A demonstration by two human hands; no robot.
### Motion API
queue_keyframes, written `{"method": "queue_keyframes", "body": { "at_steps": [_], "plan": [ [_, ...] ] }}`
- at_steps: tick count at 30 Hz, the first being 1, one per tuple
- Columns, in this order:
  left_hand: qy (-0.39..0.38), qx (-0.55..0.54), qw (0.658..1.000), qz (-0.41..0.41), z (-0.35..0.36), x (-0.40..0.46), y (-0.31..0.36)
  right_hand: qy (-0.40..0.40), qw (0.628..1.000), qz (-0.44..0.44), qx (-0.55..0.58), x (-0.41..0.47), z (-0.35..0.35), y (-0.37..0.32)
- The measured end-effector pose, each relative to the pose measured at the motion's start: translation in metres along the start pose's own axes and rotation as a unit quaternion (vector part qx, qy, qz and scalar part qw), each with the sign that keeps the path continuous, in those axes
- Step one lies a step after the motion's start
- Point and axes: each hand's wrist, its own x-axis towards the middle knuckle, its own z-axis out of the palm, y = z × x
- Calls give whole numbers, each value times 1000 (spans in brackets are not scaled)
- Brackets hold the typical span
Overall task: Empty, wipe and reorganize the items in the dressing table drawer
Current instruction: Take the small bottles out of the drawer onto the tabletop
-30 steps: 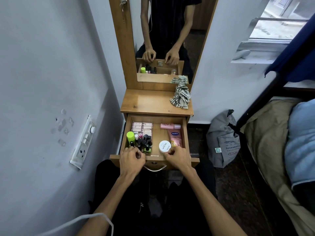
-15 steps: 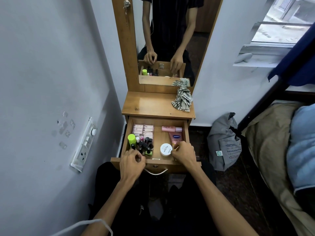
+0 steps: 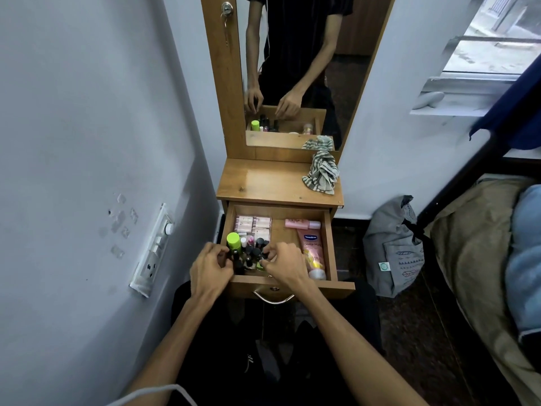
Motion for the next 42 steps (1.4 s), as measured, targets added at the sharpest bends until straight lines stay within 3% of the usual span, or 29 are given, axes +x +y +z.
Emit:
{"method": "queue_keyframes", "body": {
  "at_steps": [7,21,37,42],
  "plan": [
    [-32,46,996,69,1,6,10,1,999,-3,-48,8,11,-10],
    [-49,137,987,62,20,14,26,-9,997,-25,-67,10,9,1],
    [-78,95,990,63,14,12,42,-1,998,-52,-37,4,-20,9],
    [-89,50,992,77,-12,21,58,42,997,-64,-22,6,-42,-2]
  ]
}}
